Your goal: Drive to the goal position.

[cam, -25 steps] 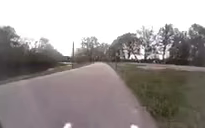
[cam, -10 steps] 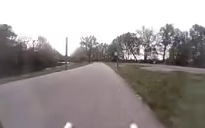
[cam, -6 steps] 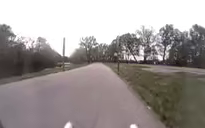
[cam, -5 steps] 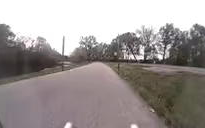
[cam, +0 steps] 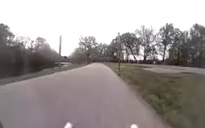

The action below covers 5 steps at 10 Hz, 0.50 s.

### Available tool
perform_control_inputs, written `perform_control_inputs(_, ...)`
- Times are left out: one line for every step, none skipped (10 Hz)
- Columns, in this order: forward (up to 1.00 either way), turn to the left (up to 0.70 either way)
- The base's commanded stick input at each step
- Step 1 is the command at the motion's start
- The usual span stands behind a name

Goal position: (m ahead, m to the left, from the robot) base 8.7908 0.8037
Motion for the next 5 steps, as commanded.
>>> perform_control_inputs(1.0, 0.0)
perform_control_inputs(1.0, 0.0)
perform_control_inputs(1.0, 0.0)
perform_control_inputs(1.0, 0.0)
perform_control_inputs(1.0, 0.0)
